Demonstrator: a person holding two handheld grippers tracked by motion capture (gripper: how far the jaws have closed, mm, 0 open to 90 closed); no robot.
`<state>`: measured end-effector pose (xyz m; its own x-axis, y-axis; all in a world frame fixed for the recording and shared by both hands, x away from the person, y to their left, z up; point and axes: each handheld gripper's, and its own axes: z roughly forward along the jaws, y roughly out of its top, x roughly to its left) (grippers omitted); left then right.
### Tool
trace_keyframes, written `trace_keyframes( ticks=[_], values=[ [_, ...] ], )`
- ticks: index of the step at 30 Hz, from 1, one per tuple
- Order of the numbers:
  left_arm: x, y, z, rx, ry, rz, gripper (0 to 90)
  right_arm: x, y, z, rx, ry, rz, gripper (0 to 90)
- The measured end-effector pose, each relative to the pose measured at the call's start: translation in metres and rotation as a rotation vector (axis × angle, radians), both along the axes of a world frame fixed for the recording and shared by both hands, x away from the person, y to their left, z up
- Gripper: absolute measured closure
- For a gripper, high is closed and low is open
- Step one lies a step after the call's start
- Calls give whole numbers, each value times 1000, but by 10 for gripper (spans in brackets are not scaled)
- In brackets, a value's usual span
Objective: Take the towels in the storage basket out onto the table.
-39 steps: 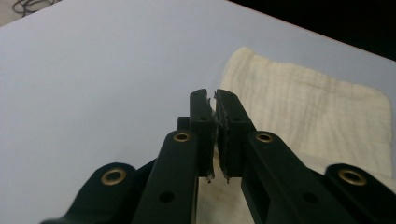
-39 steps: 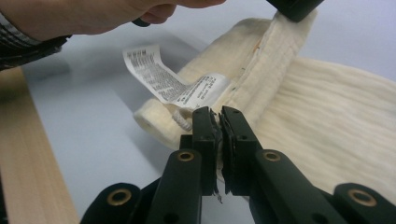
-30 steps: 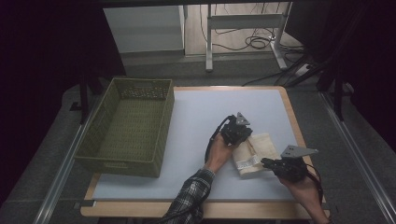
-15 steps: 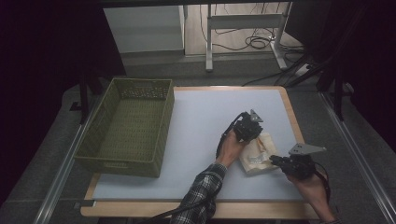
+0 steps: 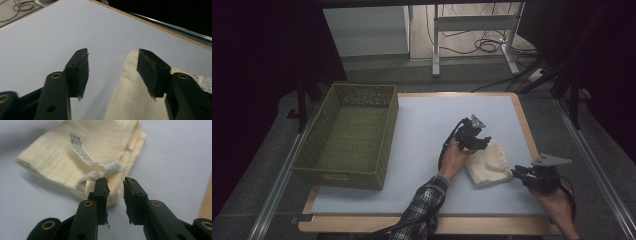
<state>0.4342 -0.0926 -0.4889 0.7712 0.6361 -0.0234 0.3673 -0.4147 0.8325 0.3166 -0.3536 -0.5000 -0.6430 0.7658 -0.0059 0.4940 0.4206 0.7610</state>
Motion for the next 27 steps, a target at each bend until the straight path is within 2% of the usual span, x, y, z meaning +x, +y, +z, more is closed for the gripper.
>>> trace_keyframes(
  ticks=[7,11,13,16,19,23,25,26,27],
  values=[
    [-5,14,-5,35,7,5,389,-1,-15,9,-8,-14,-39,700],
    [-9,26,-9,29,15,12,389,6,-15,18,-5,-26,-47,700],
    [-10,33,-11,20,20,16,389,14,-10,20,-3,-19,-44,703],
    [-13,41,-13,15,27,19,371,31,2,19,9,5,-22,758],
    [-14,47,-16,17,31,25,333,50,17,17,20,26,-7,758],
    [-16,53,-19,13,35,33,309,77,35,10,12,41,-11,651],
    [-17,55,-20,11,38,34,306,88,41,5,15,66,-18,647],
    [-18,56,-21,14,37,34,303,93,43,1,14,75,-20,663],
    [-18,57,-21,13,36,34,303,97,46,-3,4,97,-25,726]
  ],
)
